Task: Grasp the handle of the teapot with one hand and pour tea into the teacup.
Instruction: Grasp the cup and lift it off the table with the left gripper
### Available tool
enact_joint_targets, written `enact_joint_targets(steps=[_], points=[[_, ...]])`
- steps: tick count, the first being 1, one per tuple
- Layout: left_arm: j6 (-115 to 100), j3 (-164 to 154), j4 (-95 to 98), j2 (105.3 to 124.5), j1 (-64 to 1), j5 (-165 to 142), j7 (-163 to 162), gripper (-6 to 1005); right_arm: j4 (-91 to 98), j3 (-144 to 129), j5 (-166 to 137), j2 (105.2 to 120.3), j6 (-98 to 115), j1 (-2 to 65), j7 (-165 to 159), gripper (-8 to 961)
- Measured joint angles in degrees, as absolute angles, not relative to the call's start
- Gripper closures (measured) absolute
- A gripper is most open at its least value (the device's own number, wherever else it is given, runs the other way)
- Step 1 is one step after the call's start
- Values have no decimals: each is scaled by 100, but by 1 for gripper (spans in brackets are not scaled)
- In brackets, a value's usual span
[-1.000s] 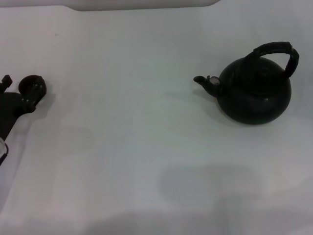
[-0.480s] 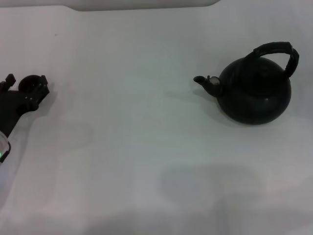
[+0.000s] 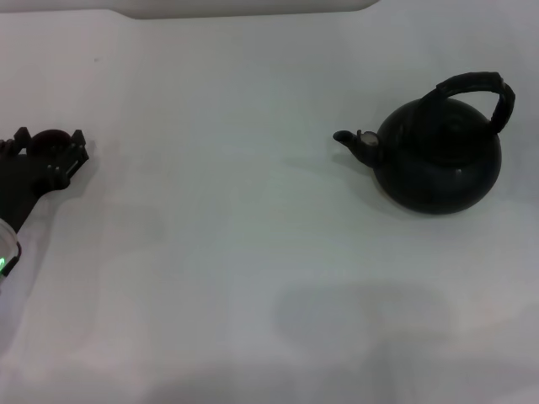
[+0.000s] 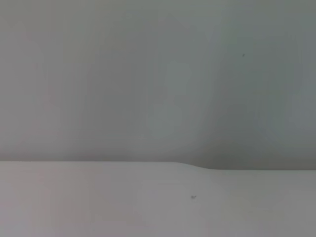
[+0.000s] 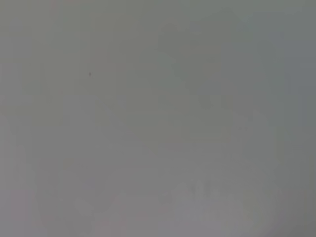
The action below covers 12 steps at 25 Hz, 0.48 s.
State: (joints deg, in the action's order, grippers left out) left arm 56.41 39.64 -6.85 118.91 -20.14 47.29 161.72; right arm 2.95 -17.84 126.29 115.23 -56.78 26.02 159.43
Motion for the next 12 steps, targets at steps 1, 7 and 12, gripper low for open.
enact_joint_targets(steps=[1, 7, 12], points=[[5641, 3963, -685, 11891, -2014, 4729, 16172, 131, 297, -1784, 12629, 11523, -5678, 2601, 15943, 211], [5641, 3964, -685, 11891, -2013, 4727, 16172, 132, 306, -1784, 12630, 11523, -5678, 2607, 15943, 211], [5564, 3964, -685, 11891, -2009, 4695, 16172, 133, 309, -1784, 12630, 11523, -5680, 2610, 15943, 211]])
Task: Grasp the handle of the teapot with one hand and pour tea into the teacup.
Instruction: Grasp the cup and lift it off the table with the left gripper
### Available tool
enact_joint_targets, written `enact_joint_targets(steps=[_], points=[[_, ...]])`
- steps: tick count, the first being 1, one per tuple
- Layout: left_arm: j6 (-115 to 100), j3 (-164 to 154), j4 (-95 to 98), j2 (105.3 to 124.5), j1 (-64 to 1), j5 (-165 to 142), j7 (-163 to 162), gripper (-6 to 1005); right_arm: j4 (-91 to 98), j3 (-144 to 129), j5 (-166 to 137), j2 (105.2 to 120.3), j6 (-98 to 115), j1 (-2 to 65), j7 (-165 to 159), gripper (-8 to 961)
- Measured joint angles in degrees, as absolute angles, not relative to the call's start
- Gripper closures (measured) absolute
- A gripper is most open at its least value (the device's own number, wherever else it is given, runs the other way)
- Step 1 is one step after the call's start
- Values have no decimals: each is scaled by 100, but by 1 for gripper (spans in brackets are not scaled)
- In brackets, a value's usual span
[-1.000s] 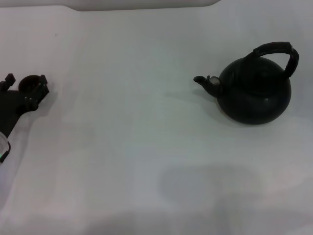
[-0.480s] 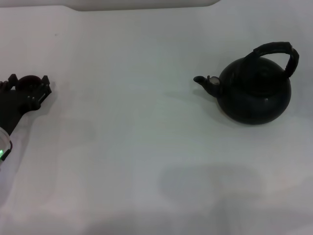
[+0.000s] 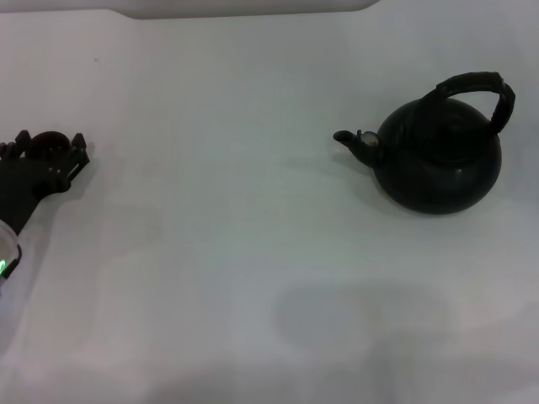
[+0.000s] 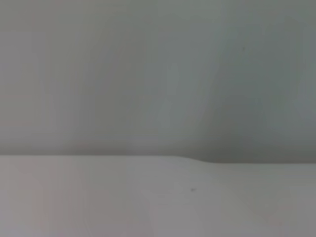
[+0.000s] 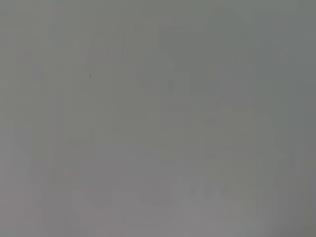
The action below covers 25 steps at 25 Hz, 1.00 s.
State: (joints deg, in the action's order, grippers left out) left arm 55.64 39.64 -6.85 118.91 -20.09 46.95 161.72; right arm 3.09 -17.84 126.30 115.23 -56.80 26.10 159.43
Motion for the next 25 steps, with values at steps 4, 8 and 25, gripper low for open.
enact_joint_targets(steps=[4, 8, 25], points=[[5516, 3964, -685, 11891, -2020, 4639, 16172, 133, 309, -1784, 12630, 11523, -5691, 2611, 15943, 211], [5513, 3964, -686, 11897, -2017, 4638, 16172, 134, 309, -1784, 12630, 11523, -5733, 2610, 15943, 210], [5510, 3964, -746, 11918, -1960, 4639, 16172, 284, 362, -1784, 12630, 11513, -5749, 2560, 15943, 210]])
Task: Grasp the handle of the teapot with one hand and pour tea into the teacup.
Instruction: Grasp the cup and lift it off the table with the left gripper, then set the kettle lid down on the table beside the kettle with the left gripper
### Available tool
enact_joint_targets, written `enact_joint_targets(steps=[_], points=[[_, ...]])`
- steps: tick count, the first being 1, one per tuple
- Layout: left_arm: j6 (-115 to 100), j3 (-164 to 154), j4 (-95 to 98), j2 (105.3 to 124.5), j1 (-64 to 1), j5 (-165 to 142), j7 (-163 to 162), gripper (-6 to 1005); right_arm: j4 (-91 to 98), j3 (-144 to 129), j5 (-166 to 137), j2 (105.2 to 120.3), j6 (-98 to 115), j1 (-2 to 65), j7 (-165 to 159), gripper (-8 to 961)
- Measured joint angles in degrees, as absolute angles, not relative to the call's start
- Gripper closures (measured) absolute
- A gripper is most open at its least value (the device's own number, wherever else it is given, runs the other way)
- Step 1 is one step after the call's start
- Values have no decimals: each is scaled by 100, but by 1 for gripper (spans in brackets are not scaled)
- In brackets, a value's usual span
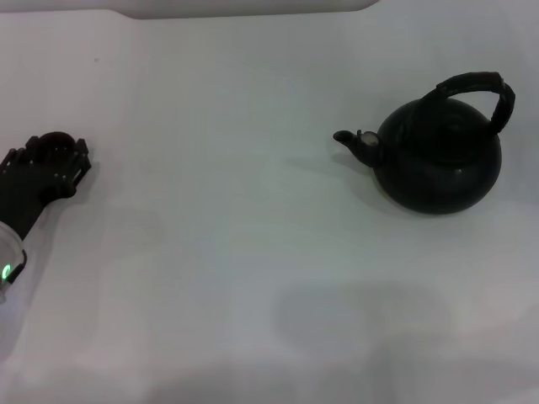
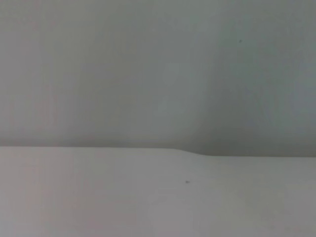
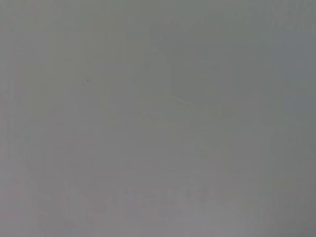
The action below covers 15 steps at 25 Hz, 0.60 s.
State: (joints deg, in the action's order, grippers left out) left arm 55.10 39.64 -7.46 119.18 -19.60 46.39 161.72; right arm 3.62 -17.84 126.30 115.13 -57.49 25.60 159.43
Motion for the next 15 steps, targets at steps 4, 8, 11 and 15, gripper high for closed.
enact_joint_targets(steps=[4, 8, 11, 15], points=[[5638, 3964, -984, 11910, -1974, 4299, 16163, 297, 368, -1784, 12630, 11513, -5749, 2557, 15943, 210], [5652, 3963, -1265, 11920, -2033, 3841, 16151, 297, 378, -1784, 12630, 11513, -5749, 2585, 15943, 210], [5638, 3964, -1490, 11935, -2044, 3399, 16146, 297, 379, -1784, 12630, 11513, -5749, 2589, 15943, 211], [5611, 3958, -1744, 11939, -1997, 2830, 16131, 296, 396, -1784, 12630, 11513, -5712, 2589, 15943, 211]])
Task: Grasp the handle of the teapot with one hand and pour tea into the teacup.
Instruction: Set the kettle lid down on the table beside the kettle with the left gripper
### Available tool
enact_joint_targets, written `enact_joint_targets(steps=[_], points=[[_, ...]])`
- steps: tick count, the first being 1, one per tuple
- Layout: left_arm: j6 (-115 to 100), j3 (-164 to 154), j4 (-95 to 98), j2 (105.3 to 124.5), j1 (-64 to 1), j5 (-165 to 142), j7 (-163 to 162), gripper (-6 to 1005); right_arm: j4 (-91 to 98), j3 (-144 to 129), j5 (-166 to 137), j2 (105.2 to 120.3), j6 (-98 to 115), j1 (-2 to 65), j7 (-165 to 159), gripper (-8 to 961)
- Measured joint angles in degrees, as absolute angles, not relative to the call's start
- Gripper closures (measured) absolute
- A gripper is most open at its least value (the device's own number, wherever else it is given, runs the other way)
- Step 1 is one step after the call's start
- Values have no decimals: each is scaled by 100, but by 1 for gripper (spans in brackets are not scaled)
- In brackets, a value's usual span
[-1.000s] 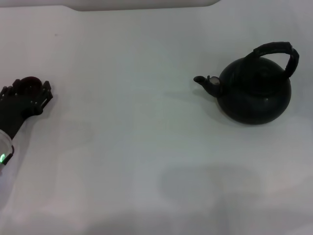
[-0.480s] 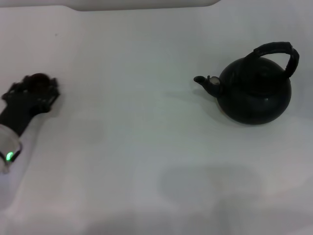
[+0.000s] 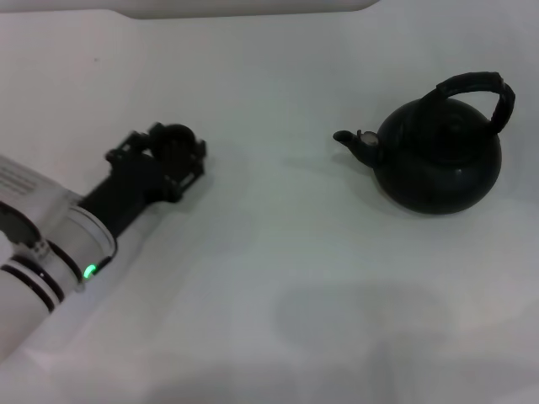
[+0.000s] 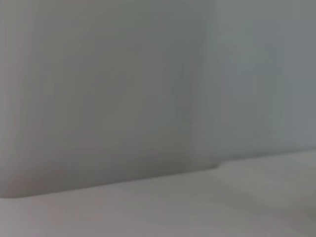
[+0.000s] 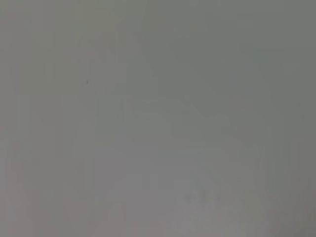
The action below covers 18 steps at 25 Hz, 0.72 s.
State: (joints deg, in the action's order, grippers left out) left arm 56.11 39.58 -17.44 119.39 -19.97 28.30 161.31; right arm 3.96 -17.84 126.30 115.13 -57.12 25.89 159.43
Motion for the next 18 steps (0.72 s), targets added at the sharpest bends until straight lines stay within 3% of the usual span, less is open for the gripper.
enact_joint_targets(steps=[18], points=[[5575, 3287, -1800, 11953, -1812, 2316, 16119, 297, 450, -1784, 12639, 11514, -5693, 2612, 15942, 212]])
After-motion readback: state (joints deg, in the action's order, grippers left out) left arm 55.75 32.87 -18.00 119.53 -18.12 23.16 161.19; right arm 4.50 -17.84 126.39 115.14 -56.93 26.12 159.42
